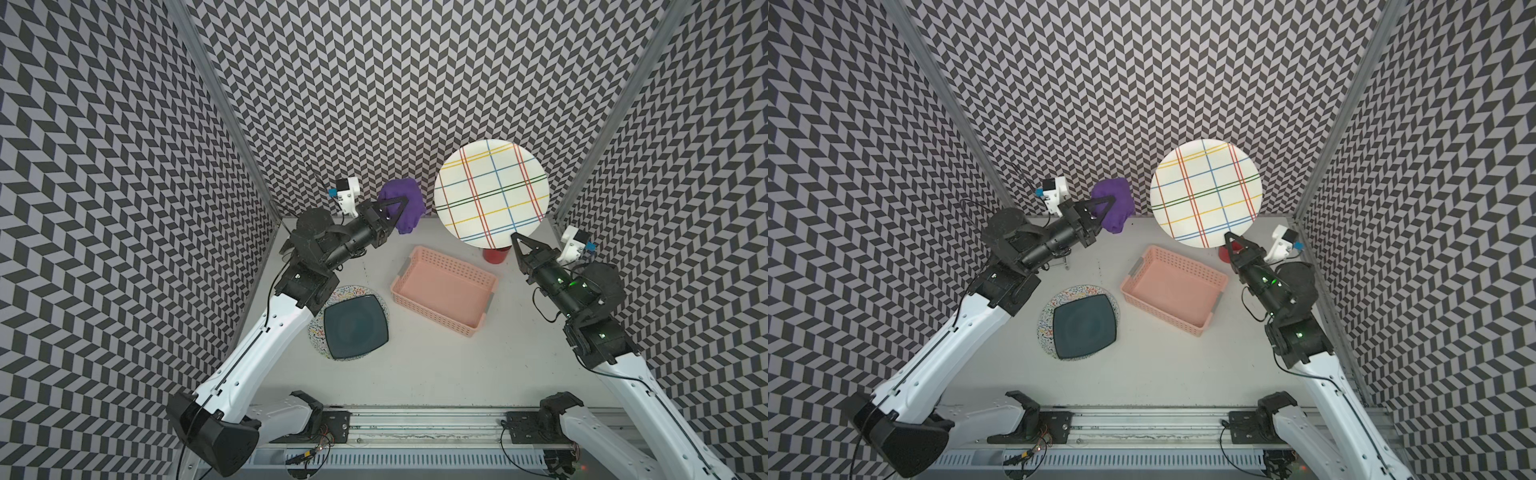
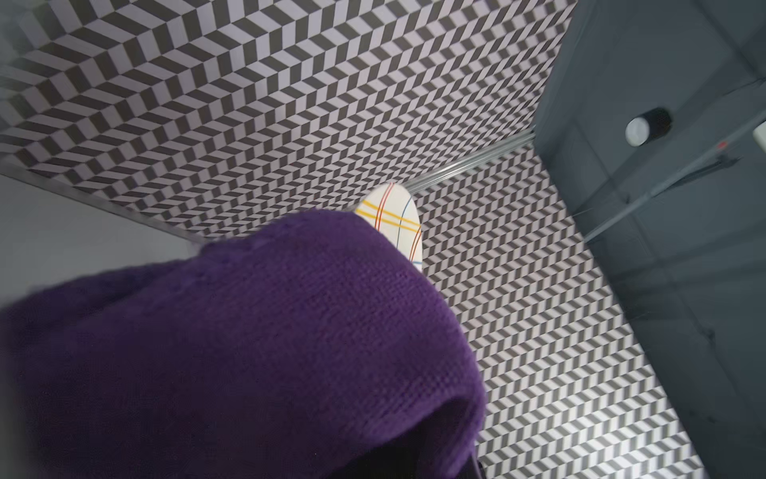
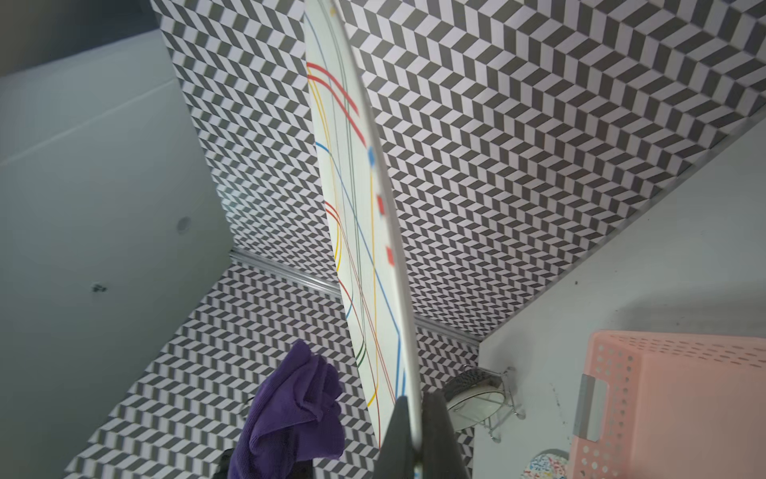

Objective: Wipe the wet plate dry
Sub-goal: Wipe the plate with towel.

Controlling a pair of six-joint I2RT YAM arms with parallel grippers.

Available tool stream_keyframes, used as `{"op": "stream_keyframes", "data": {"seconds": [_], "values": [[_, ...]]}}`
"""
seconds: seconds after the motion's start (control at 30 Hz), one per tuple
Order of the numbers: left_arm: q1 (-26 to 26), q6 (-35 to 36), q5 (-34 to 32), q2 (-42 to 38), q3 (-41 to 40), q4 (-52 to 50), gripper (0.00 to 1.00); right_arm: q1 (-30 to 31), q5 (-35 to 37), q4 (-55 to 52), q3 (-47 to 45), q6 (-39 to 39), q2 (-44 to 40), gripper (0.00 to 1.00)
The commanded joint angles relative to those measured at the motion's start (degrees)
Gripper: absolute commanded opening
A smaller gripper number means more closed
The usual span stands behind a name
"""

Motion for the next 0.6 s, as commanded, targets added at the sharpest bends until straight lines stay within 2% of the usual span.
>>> {"op": "stream_keyframes", "data": {"seconds": [0.0,0.13,0.33,0.43,0.57], "values": [[1.68,-21.35,4.55,2.31,-3.93,21.43,0.0,-0.24,-10.34,17.81,-1.62,5.88,-1.65,0.0],[1.02,-29.63,5.99,7.29,-3.58,32.68,0.0,0.44,-16.18,19.6,-2.62,7.48,-0.54,0.0],[-1.61,-41.02,4.73,13.22,-0.98,46.68,0.0,3.3,-16.9,26.76,-4.25,10.5,0.72,0.0],[-2.4,-43.24,3.75,14.5,-0.47,49.96,0.0,4.07,-15.9,26.09,-3.57,10.19,1.1,0.0],[-1.73,-47.29,0.74,14.94,-3.71,57.16,0.0,4.07,-11.69,27.47,-4.02,11.0,-0.5,0.0]]}}
